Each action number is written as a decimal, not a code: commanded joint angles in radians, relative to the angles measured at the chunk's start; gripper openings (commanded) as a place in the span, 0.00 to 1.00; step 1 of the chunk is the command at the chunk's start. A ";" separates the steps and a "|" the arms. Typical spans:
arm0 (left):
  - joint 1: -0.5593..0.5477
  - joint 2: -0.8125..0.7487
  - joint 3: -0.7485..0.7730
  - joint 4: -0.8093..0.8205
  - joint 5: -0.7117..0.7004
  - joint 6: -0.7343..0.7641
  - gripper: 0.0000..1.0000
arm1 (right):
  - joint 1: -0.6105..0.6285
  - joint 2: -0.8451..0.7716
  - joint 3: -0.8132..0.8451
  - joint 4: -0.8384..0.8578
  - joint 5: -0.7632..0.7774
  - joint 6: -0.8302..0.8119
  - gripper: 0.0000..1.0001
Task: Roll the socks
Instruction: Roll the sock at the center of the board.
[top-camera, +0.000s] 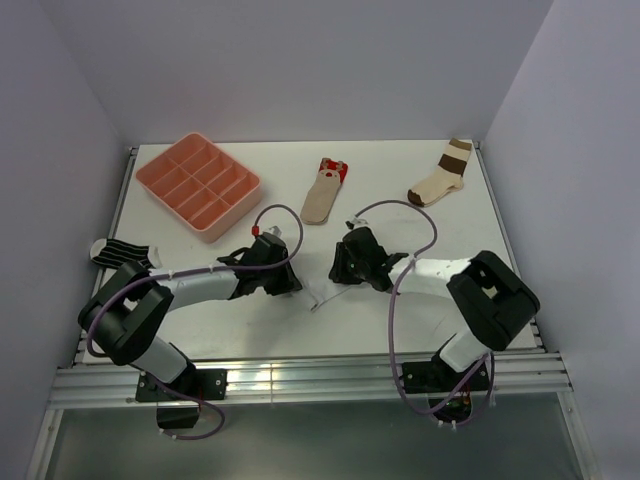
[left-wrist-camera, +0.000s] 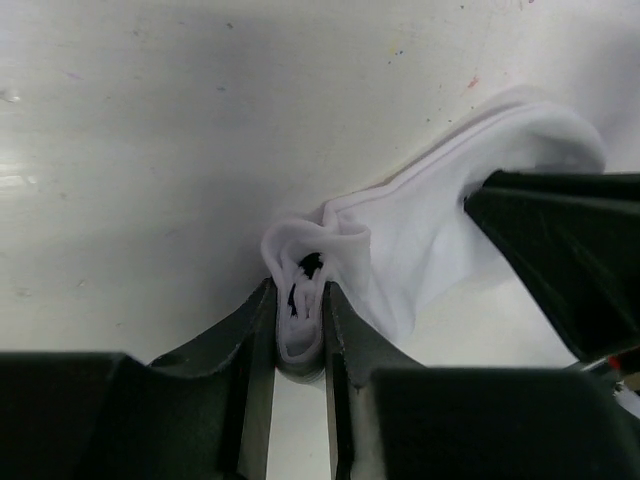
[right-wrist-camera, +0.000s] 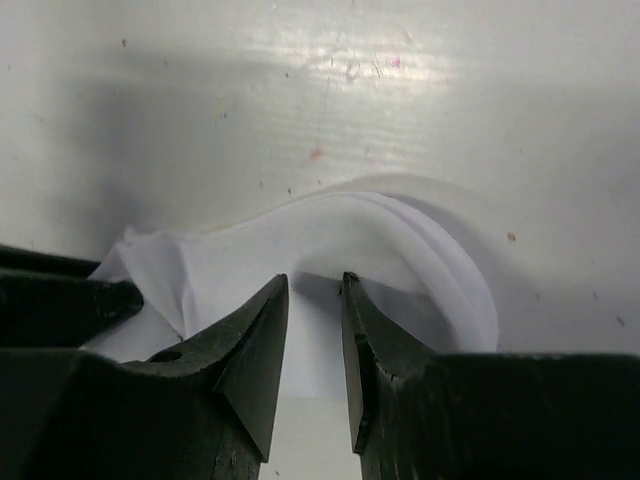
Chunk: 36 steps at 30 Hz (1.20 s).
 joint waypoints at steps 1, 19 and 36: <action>-0.003 -0.040 0.011 -0.085 -0.072 0.057 0.01 | -0.015 0.069 0.080 -0.078 0.082 -0.054 0.36; -0.011 0.055 0.186 -0.329 -0.161 0.071 0.00 | 0.163 -0.145 0.005 0.098 0.135 -0.244 0.51; -0.015 0.124 0.214 -0.375 -0.142 0.084 0.01 | 0.433 0.074 0.091 0.138 0.281 -0.212 0.52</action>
